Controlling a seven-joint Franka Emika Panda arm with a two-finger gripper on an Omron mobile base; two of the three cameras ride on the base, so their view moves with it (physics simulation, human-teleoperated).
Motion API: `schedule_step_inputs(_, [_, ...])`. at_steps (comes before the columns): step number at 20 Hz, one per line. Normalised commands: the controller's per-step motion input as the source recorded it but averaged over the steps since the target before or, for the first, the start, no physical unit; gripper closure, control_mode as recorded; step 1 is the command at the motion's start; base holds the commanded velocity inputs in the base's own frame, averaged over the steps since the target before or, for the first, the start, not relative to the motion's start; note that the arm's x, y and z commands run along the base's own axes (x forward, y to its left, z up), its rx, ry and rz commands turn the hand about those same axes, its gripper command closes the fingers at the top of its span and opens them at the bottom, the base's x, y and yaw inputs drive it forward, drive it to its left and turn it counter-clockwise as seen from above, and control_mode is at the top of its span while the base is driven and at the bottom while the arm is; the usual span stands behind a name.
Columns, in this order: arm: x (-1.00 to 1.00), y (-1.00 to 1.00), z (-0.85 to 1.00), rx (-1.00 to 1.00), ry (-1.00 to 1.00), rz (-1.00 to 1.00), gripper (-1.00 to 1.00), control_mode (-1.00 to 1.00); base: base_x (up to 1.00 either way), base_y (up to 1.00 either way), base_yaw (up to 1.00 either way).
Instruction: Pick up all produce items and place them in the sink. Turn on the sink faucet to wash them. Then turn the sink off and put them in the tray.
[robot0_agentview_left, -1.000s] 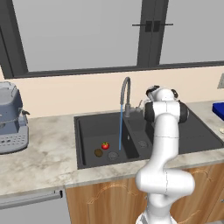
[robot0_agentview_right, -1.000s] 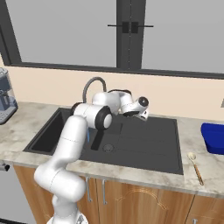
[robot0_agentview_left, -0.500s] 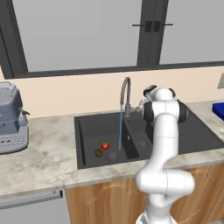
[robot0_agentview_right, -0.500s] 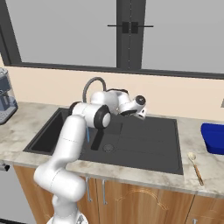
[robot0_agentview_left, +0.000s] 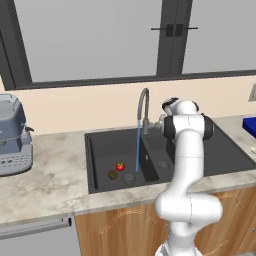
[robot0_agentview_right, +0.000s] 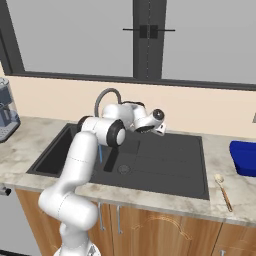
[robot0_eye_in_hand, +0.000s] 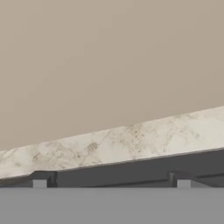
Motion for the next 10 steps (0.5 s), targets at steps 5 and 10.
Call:
schedule_step_inputs(5, [0.61,1.0,-0.17,0.0,-0.12,0.16,-1.0,-1.0,0.0,0.0,0.0])
schedule_step_inputs(10, [0.63,1.0,0.08,0.0,-0.19,0.12,-1.0,-1.0,0.0,0.0,0.0])
